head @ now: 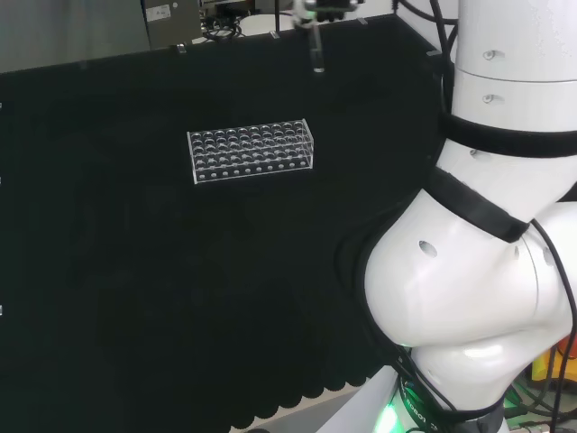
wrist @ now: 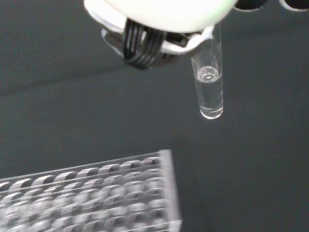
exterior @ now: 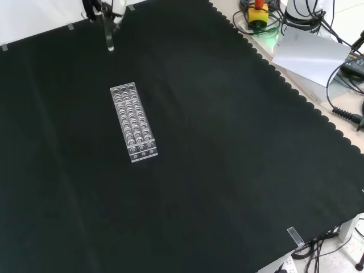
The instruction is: Shake the test tube.
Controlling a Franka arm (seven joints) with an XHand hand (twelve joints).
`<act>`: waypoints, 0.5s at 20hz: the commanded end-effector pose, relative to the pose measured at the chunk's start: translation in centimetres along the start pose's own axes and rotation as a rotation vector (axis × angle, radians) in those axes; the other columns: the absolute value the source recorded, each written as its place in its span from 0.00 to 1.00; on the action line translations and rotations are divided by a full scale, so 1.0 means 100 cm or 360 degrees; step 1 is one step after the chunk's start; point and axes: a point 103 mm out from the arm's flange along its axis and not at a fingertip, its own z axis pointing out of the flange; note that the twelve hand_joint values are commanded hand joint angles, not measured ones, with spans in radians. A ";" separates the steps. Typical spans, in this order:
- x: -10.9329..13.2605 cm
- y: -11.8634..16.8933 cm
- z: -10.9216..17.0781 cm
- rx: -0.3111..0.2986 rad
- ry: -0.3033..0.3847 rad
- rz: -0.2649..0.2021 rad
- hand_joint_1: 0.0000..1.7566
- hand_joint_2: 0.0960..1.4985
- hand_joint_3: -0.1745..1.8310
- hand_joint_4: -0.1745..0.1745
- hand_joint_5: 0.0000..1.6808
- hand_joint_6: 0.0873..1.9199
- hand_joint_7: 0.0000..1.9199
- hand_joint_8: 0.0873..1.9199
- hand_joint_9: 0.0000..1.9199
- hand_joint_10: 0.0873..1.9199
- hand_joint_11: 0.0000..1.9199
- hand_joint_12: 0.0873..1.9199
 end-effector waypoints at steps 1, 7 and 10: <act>-0.088 -0.002 -0.009 -0.0022 -0.0003 0.0280 0.70 0.40 0.39 0.00 0.81 0.21 0.93 0.15 0.85 0.22 0.67 0.41; -0.096 -0.002 -0.021 -0.0070 0.0026 0.0310 0.70 0.40 0.39 0.00 0.81 0.21 0.93 0.15 0.85 0.22 0.67 0.41; -0.073 0.000 -0.016 -0.0060 0.0044 0.0251 0.70 0.40 0.39 0.00 0.81 0.21 0.93 0.15 0.85 0.22 0.67 0.41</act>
